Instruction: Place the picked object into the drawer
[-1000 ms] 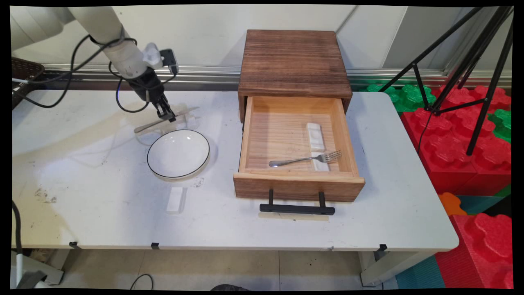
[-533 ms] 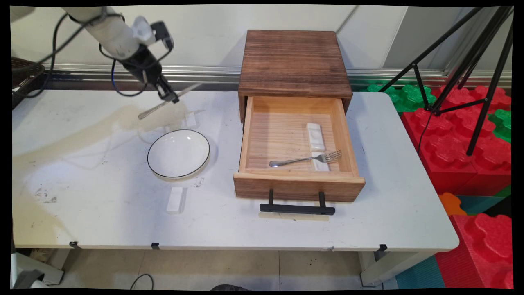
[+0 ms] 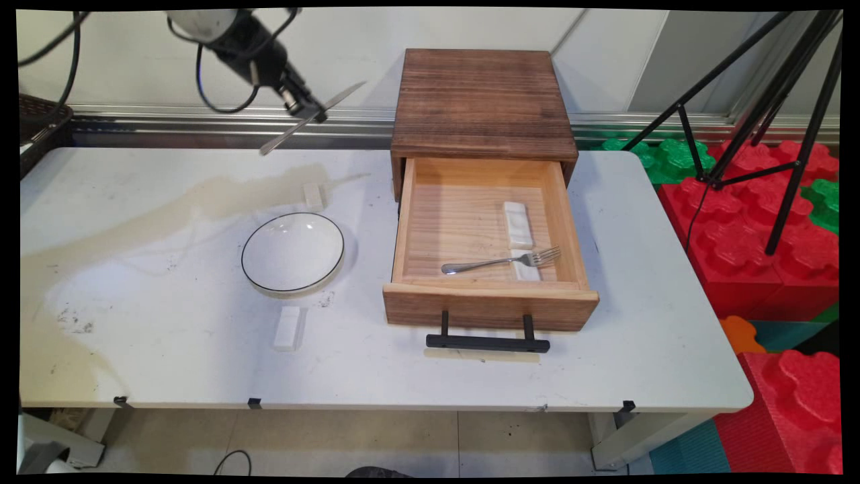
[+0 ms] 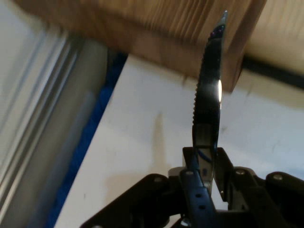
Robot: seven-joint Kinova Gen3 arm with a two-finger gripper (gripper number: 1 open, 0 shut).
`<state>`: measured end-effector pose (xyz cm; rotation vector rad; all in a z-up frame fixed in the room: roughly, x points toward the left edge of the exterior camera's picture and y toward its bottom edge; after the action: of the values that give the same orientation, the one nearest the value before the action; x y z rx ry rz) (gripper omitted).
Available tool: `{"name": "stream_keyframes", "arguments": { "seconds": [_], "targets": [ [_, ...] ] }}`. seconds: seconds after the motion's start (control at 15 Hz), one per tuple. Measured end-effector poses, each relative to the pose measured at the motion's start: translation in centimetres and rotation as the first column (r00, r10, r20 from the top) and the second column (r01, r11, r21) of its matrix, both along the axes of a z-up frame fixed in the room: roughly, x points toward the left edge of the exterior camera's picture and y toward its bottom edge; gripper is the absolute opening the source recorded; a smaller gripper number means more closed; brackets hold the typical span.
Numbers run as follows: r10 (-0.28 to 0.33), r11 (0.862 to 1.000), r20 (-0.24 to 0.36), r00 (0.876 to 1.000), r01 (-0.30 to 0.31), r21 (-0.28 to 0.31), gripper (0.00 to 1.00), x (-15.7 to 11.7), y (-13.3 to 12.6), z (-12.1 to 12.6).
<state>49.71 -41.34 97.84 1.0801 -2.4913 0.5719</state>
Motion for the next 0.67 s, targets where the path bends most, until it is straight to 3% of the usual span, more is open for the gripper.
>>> {"name": "stream_keyframes", "arguments": {
  "seconds": [0.27, 0.53, 0.67],
  "targets": [
    [-0.109, 0.992, -0.030, 0.994, 0.106, -0.071, 0.00, -4.4, -0.4, 3.7],
    [-0.217, 0.971, -0.049, 0.975, 0.210, -0.115, 0.00, -8.9, -1.3, 5.9],
    [-0.273, 0.956, -0.061, 0.960, 0.264, -0.129, 0.00, -11.3, -1.7, 6.6]
  ]
}}
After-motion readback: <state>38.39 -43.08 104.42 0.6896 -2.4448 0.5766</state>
